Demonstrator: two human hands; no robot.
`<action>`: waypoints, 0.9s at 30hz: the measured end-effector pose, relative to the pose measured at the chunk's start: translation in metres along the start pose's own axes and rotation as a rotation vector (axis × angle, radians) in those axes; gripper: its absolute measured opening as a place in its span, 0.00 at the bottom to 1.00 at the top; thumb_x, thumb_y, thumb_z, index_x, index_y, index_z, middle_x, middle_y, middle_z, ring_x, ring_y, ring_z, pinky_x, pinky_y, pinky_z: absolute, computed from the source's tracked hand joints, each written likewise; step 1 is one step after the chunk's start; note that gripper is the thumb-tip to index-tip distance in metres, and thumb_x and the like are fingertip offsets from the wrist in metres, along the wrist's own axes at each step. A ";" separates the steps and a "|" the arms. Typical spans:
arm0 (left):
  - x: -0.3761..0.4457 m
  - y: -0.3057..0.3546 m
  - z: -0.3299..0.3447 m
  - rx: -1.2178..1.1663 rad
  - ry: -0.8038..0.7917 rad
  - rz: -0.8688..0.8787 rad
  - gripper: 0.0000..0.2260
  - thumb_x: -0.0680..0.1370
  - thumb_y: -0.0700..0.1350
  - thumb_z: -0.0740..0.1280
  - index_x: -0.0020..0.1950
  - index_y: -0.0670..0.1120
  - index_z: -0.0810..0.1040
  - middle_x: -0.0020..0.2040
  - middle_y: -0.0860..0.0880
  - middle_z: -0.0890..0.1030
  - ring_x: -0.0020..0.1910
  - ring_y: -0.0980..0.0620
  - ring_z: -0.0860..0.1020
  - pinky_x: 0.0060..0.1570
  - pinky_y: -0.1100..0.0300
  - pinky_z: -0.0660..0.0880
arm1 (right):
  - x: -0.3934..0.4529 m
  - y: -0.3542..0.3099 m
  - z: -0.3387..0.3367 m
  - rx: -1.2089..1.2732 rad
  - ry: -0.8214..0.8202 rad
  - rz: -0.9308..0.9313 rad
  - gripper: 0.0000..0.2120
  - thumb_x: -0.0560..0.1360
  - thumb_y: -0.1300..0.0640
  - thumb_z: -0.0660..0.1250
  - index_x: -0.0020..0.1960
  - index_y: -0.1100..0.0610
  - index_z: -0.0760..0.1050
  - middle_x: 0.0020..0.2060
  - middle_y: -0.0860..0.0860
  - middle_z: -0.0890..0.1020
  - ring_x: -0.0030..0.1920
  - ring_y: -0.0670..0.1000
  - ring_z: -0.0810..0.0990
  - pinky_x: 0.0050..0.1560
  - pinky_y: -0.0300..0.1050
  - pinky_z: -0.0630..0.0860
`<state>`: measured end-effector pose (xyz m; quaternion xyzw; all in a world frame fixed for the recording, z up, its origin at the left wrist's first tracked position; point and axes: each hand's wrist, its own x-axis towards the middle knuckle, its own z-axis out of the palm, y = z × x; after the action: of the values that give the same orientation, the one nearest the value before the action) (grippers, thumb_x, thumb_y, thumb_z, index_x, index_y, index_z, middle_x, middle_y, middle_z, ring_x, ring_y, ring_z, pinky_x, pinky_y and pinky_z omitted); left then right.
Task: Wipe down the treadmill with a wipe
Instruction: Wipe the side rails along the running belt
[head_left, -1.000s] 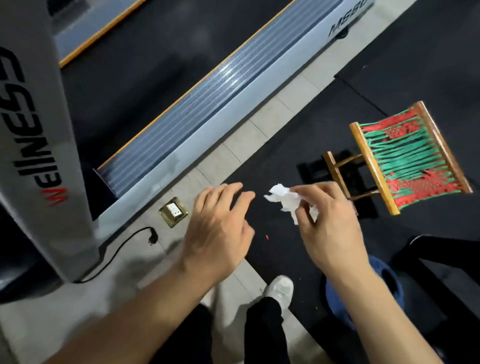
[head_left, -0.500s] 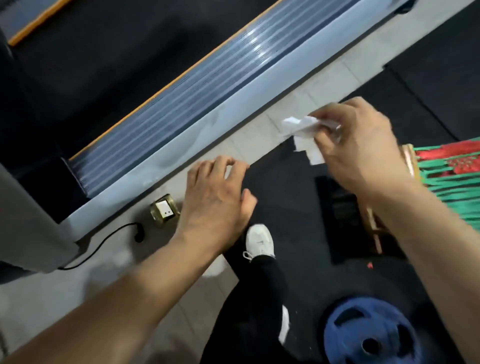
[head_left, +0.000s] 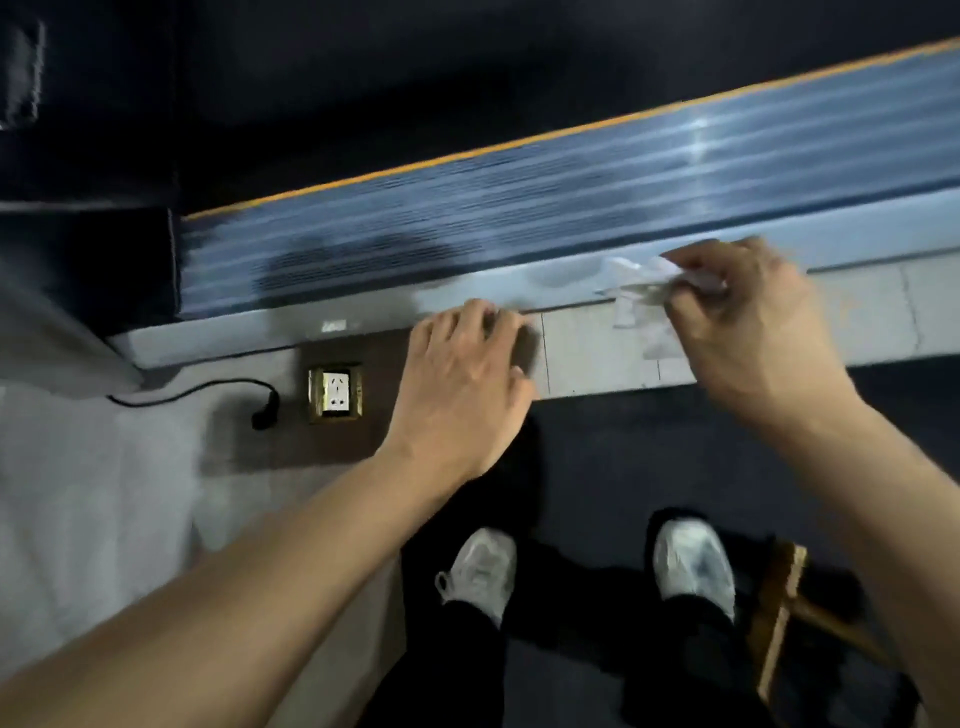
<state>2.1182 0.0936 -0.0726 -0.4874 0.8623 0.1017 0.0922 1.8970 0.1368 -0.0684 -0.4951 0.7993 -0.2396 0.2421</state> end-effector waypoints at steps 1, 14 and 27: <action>0.007 -0.003 0.008 -0.015 -0.011 -0.058 0.24 0.75 0.52 0.53 0.69 0.47 0.74 0.64 0.45 0.75 0.60 0.41 0.75 0.65 0.46 0.67 | 0.015 0.000 0.009 -0.010 -0.020 -0.033 0.11 0.77 0.60 0.66 0.57 0.55 0.82 0.46 0.55 0.76 0.48 0.62 0.79 0.45 0.39 0.64; 0.053 -0.074 0.080 -0.220 0.011 -0.529 0.36 0.82 0.51 0.62 0.84 0.53 0.43 0.84 0.45 0.44 0.83 0.43 0.48 0.80 0.45 0.55 | 0.140 -0.047 0.113 0.002 -0.211 -0.494 0.13 0.78 0.58 0.64 0.60 0.51 0.81 0.51 0.48 0.75 0.44 0.42 0.71 0.50 0.32 0.64; 0.062 -0.107 0.117 -0.235 0.139 -0.570 0.45 0.79 0.54 0.67 0.83 0.57 0.35 0.82 0.44 0.32 0.83 0.42 0.46 0.80 0.43 0.52 | 0.197 -0.144 0.210 -0.067 -0.031 -1.095 0.18 0.73 0.61 0.64 0.60 0.53 0.81 0.54 0.55 0.81 0.52 0.61 0.78 0.55 0.56 0.74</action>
<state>2.1857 0.0195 -0.2101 -0.7226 0.6775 0.1370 0.0007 2.0476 -0.1290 -0.1698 -0.8497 0.4282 -0.2978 0.0777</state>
